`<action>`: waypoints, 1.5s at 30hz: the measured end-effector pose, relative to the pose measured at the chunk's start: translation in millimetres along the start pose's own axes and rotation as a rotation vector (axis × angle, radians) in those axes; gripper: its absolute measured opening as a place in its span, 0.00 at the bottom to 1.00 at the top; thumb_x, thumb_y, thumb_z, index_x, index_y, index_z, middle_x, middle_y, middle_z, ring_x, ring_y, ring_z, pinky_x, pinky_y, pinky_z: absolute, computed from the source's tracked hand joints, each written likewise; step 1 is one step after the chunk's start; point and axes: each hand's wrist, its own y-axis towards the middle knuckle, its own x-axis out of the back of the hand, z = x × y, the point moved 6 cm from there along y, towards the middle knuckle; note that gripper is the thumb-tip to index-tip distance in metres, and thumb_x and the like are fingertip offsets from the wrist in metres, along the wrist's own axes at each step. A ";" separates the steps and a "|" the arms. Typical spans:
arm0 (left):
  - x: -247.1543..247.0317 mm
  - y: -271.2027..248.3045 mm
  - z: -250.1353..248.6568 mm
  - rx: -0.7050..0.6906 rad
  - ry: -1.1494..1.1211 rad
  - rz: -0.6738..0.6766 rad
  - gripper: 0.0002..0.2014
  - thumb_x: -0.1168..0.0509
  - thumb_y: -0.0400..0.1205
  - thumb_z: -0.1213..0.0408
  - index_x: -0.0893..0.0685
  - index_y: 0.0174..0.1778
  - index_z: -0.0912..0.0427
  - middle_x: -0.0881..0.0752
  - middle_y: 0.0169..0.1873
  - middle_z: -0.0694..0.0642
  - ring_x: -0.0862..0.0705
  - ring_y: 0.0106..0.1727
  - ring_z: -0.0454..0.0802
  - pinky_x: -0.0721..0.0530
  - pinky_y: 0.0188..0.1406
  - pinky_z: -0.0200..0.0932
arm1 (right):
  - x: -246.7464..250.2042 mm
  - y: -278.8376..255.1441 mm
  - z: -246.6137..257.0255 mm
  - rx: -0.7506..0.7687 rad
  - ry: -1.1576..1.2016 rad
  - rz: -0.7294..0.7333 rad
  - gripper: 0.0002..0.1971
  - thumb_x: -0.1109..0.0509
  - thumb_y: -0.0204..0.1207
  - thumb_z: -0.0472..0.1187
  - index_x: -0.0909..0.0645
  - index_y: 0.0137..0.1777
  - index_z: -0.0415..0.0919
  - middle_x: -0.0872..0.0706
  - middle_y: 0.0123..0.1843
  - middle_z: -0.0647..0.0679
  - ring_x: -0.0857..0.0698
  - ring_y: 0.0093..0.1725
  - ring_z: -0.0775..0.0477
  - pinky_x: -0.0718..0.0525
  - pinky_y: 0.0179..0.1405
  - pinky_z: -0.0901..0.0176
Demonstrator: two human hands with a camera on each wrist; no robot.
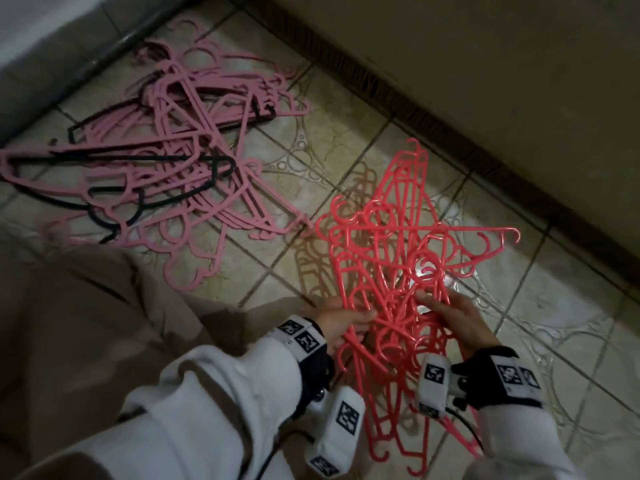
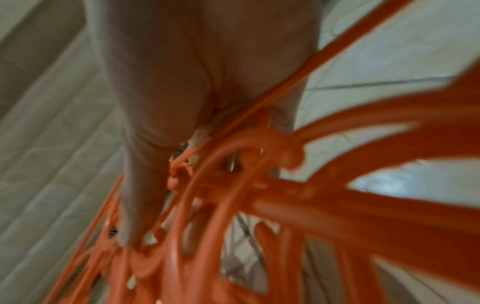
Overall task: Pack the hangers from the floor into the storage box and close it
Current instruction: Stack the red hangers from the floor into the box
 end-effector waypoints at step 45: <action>394.3 -616.2 -119.5 -1.263 -0.051 -0.889 0.04 0.33 0.77 0.73 0.17 0.46 0.62 0.11 0.36 0.54 0.11 0.33 0.42 0.18 0.25 0.31 | -558.8 -338.6 403.2 1.117 -0.185 0.861 0.11 0.30 0.76 0.42 0.18 0.55 0.38 0.12 0.43 0.46 0.14 0.27 0.58 0.19 0.24 0.68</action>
